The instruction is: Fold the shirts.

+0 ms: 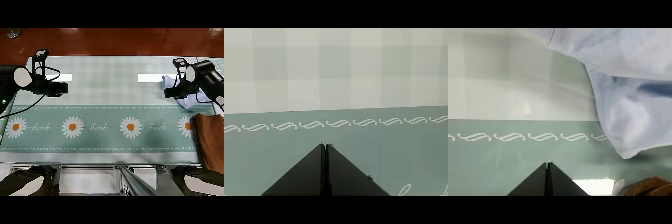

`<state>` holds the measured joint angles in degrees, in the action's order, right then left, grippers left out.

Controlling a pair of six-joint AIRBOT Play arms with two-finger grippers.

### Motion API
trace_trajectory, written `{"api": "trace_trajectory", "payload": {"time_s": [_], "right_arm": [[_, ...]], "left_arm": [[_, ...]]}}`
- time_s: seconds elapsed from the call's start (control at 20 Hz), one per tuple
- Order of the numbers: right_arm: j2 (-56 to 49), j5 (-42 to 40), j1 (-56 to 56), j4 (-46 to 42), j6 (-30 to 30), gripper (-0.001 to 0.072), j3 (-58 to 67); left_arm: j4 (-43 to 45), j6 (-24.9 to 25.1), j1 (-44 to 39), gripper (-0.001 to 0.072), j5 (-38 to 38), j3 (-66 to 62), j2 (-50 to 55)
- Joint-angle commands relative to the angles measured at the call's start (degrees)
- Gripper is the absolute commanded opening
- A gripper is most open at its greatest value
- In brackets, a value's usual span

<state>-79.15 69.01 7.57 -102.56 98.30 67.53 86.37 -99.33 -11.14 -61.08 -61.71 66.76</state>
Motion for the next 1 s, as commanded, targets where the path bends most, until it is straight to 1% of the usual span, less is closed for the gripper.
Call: {"api": "trace_trajectory", "payload": {"time_s": [0.0, 0.6, 0.65, 0.8, 0.95], "right_arm": [[-0.02, 0.02, 0.02, 0.02, 0.0, 0.0022, -0.02], [-0.02, 0.0, 0.02, 0.04, 0.04, 0.0022, -0.04], [-0.02, -0.68, 0.02, 0.57, 0.11, 0.0022, -0.02], [-0.02, -6.95, 0.02, 1.55, 0.07, 0.0022, -0.02], [-0.04, -10.56, 0.02, 1.4, 0.2, 0.0023, -0.02]], "left_arm": [[0.02, 0.0, 0.04, 0.0023, 0.02, 0.02, 0.02], [0.02, 0.0, 0.04, 0.0023, 0.02, 0.02, 0.02], [0.0, 0.0, 0.04, 0.0023, 0.04, 0.02, 0.02], [0.02, 0.0, 0.04, 0.0023, 0.17, 0.02, 0.02], [0.02, 0.02, 0.04, 0.0023, 6.75, 0.04, 0.04]]}}
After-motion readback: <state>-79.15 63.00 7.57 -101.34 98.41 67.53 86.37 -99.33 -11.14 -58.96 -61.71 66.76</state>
